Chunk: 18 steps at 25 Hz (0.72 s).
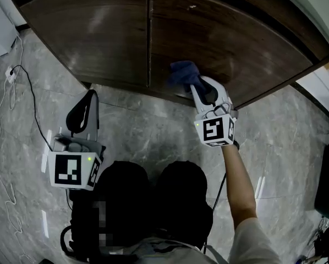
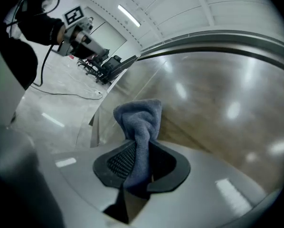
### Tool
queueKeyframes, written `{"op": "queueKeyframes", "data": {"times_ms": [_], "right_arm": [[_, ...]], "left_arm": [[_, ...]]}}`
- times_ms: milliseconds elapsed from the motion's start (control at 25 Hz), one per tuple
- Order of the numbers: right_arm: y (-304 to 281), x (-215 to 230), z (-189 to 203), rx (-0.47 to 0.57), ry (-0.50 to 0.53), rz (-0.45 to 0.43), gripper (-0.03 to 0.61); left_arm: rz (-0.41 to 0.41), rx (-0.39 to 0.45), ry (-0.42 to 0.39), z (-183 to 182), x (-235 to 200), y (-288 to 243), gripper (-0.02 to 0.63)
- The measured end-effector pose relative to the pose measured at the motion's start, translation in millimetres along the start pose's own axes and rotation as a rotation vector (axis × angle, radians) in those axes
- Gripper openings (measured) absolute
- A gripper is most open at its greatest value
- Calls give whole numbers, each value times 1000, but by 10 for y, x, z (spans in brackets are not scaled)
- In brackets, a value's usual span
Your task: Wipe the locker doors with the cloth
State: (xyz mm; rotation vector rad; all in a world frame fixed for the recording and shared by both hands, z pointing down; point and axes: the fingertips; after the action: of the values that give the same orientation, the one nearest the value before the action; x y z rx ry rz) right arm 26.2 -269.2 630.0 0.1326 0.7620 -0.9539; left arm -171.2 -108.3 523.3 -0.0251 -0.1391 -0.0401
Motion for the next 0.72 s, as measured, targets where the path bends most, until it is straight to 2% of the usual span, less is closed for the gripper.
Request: {"op": "queueKeyframes", "data": {"times_ms": [160, 480, 600, 720], "right_arm": [[-226, -494, 453, -25, 20, -83, 72], [-574, -1220, 1003, -147, -12, -213, 72], [-591, -1267, 1016, -170, -6, -222, 72], [-537, -1061, 792, -143, 2, -193, 72]], "left_arm": [[-8, -10, 1, 75, -61, 29, 3], [-41, -20, 7, 158, -183, 117, 3], [-45, -17, 11, 150, -210, 159, 2], [-45, -10, 17, 130, -223, 191, 3]]}}
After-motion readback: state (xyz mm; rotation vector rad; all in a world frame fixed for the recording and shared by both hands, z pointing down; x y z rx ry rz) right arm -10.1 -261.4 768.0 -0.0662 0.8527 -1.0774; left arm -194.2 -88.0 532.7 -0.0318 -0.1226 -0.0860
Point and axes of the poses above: the fingertips, and each gripper's own axes: y backward along the fingers, x to its right, z out of its underside, and after that the axes turned 3 degrees about x, right-handed
